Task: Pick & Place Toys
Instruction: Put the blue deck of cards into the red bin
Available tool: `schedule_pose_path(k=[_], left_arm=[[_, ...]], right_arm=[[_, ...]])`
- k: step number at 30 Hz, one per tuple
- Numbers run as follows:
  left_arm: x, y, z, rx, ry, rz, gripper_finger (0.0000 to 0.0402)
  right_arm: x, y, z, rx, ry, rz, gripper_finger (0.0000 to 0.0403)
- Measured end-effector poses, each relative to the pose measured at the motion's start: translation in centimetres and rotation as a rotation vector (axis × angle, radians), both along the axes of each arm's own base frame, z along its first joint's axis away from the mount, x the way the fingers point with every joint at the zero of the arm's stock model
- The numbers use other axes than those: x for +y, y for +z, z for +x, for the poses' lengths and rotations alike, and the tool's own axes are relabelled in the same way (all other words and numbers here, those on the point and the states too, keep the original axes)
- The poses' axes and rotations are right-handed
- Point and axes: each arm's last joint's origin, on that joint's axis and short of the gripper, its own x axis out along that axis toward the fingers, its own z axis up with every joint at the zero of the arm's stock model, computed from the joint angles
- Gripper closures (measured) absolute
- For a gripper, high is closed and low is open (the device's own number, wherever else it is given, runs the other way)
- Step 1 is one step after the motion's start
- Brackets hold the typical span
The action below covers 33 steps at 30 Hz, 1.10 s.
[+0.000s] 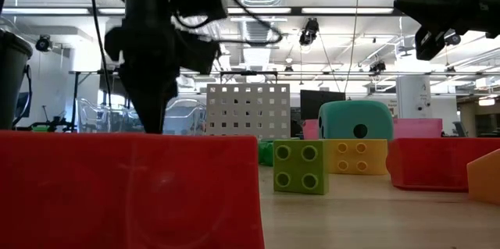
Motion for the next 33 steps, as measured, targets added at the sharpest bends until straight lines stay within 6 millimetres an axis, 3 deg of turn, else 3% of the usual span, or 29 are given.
schedule_pose_path(k=[9, 17, 26, 29, 33], left_arm=[[-2.0, 2.7, 1.3, -0.088, -0.241, 0.058, 0.0237], [-2.2, 3.8, 1.7, -0.096, -0.142, 0.038, 0.0237], [-1.7, 3.8, 1.7, -0.091, -0.177, 0.061, 0.0234], [-1.8, 3.7, 1.6, -0.084, -0.204, 0.066, 0.0209], [-1.8, 3.7, 1.4, -0.07, -0.21, 0.076, 0.0134]], right_arm=[[0.0, 0.0, 0.0, 0.0, 0.001, 0.0, 0.0382], [0.0, 0.0, 0.0, 0.0, 0.0, 0.0, 0.0382], [0.0, 0.0, 0.0, 0.0, 0.0, 0.0, 0.0382], [0.0, 0.0, 0.0, 0.0, 0.0, 0.0, 0.0382], [0.0, 0.0, 0.0, 0.0, 0.0, 0.0, 0.0382]])
